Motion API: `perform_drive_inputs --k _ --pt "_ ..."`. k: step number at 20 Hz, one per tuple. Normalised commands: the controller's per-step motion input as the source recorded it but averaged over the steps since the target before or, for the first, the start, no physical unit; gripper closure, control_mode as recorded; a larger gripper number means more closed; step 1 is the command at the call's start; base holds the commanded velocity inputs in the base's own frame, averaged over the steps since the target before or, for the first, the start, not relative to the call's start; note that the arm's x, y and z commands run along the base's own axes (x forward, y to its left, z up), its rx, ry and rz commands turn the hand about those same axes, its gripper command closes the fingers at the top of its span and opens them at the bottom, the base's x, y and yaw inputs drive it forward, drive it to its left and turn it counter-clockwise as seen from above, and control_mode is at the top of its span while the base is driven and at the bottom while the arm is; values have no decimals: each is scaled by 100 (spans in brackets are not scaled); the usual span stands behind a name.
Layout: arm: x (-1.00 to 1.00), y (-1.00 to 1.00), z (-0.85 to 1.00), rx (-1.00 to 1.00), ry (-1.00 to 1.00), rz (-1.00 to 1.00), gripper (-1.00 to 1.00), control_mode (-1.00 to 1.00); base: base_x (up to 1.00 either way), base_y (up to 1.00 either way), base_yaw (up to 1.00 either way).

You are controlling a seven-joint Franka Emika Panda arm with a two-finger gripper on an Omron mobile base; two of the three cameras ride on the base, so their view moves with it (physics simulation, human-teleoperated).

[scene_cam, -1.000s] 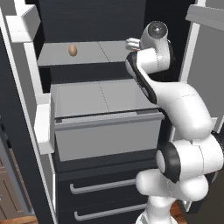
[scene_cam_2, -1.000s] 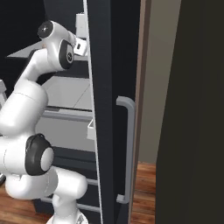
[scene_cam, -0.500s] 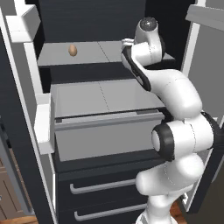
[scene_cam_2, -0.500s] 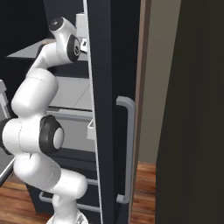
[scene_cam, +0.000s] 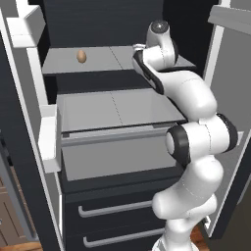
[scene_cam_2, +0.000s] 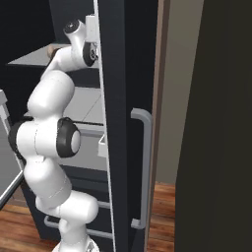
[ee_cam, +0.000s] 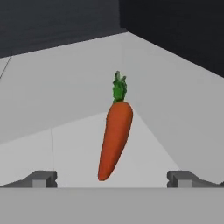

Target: Move the egg and carrot from the top shelf to the second highest shelf to make space. Then, place the pitcher from the counter on the cleared top shelf.

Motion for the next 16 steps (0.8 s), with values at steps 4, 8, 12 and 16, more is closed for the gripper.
perform_drive_inputs --k 4,8,12,16 --pt "46 0 -2 0 0 0 -100 -100 0 0 0" --pt "45 0 -15 0 0 0 -100 -100 0 0 0" --pt "42 -1 -23 0 1 0 -100 -100 0 0 0" --pt "35 -12 -28 0 1 0 -100 -100 0 0 0"
